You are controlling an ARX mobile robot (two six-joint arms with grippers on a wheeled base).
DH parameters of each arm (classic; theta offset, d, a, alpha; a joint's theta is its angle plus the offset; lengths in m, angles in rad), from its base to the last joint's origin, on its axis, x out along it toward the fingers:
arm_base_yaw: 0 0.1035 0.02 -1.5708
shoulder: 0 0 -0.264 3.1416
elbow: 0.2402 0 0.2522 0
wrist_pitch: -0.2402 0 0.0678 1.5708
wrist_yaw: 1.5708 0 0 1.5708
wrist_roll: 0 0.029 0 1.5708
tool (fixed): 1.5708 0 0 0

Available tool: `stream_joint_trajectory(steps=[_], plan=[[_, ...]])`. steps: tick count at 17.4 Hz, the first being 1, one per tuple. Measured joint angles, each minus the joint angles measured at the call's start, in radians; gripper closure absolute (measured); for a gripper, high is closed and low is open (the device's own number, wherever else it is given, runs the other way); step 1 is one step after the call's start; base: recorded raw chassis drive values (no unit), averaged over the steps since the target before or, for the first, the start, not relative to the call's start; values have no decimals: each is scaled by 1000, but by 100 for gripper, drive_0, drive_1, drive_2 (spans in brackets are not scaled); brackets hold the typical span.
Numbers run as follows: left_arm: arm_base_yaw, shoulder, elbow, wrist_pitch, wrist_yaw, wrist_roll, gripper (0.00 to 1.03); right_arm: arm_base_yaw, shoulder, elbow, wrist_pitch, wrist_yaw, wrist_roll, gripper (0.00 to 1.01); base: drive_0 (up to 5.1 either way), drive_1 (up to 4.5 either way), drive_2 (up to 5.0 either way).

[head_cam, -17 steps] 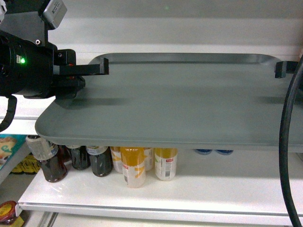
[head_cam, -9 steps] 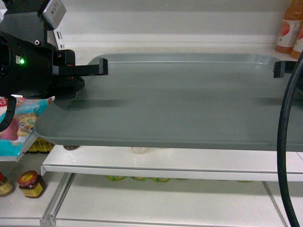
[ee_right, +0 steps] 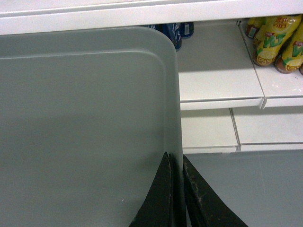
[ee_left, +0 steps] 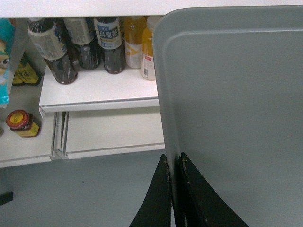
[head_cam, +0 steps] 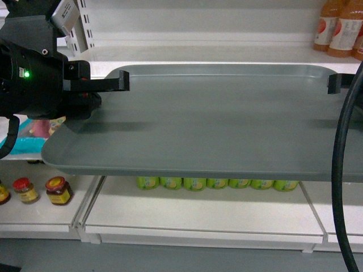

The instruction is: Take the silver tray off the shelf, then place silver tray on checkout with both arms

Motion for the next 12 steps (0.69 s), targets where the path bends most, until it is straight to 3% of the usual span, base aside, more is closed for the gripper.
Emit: stream_joint_trajectory(steps=[12], plan=[[-1,1,-2,-4,-2,0,100,0,0,0,-5,1,0,98,3,-415,421]])
